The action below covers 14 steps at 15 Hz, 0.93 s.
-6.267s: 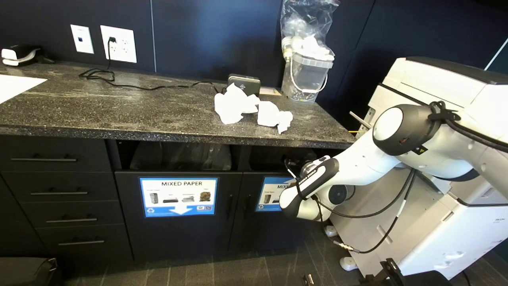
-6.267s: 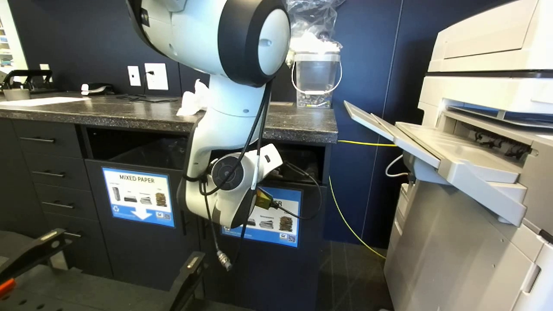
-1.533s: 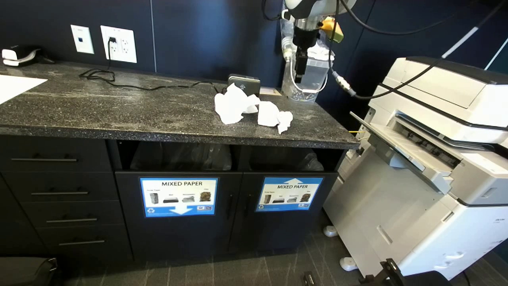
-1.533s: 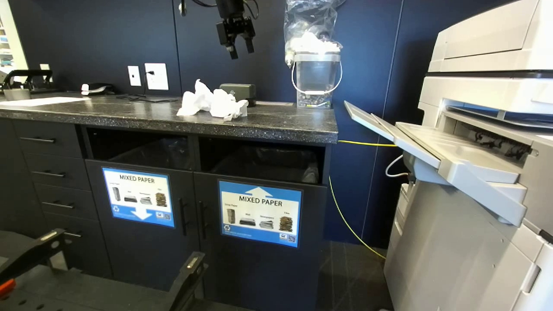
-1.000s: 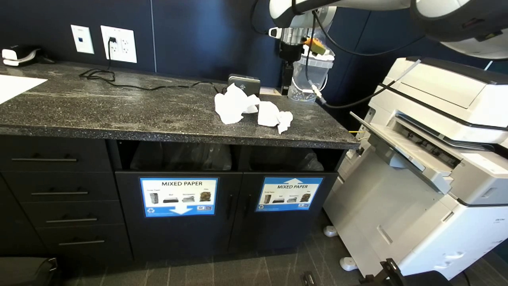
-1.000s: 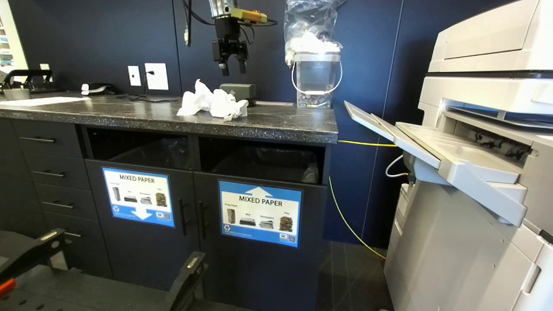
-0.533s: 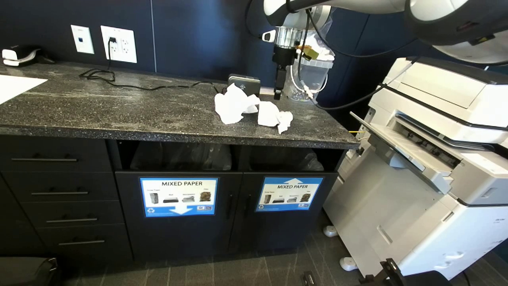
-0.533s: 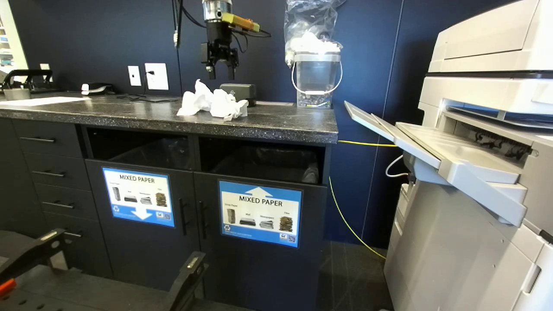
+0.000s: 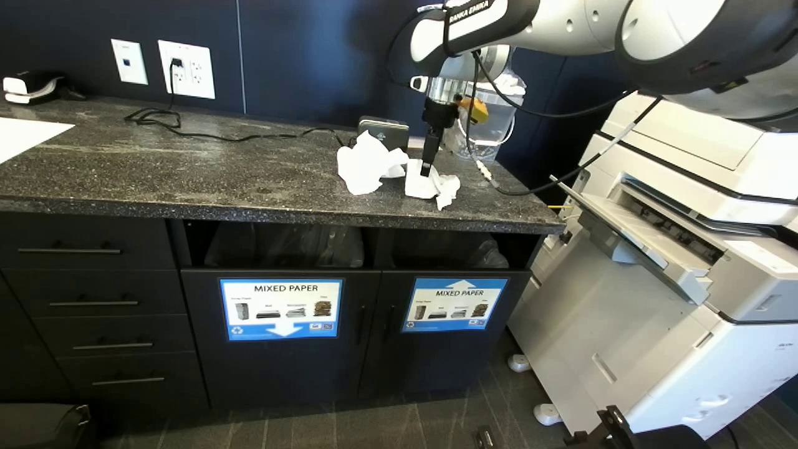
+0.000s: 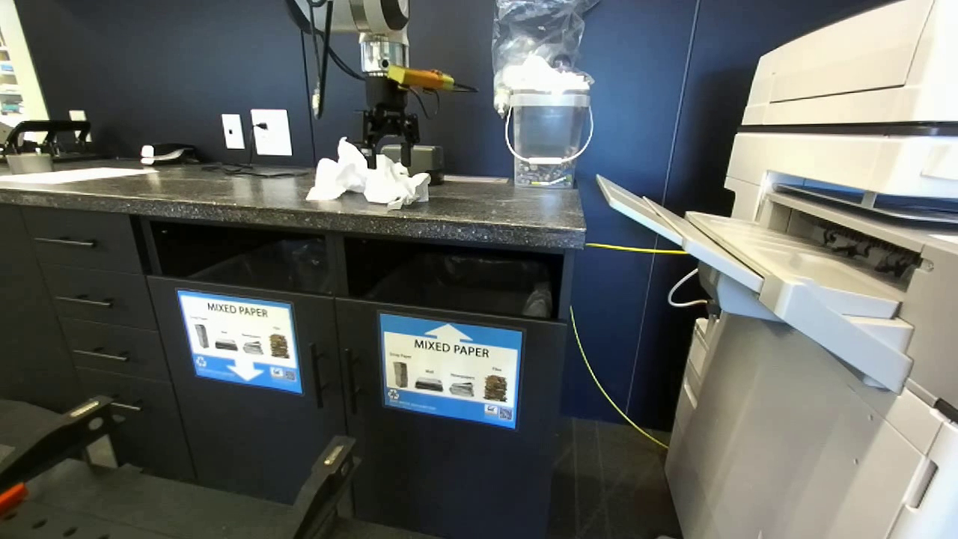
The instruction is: Throw two of the papers on the countertop into the bin on the right
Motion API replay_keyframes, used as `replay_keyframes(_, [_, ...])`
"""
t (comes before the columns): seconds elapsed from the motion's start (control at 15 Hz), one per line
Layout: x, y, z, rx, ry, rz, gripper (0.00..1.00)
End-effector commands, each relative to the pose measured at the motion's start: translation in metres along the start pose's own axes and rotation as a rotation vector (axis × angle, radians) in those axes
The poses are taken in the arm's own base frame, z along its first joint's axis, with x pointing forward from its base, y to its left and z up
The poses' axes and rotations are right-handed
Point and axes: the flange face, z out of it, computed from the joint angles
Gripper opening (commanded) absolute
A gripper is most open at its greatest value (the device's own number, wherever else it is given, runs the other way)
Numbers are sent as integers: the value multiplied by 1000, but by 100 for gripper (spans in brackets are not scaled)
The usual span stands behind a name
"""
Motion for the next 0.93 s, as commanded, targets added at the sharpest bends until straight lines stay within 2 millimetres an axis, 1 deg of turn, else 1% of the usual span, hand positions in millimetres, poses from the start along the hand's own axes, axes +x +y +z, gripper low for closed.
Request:
replay_keyframes(0.0, [-6,5,8,-42,31,61,100])
replay_keyframes(0.4, [-18,7,22,-64,41,105,100])
replay_keyframes(0.87, [-24,7,27,-70,46,124,100])
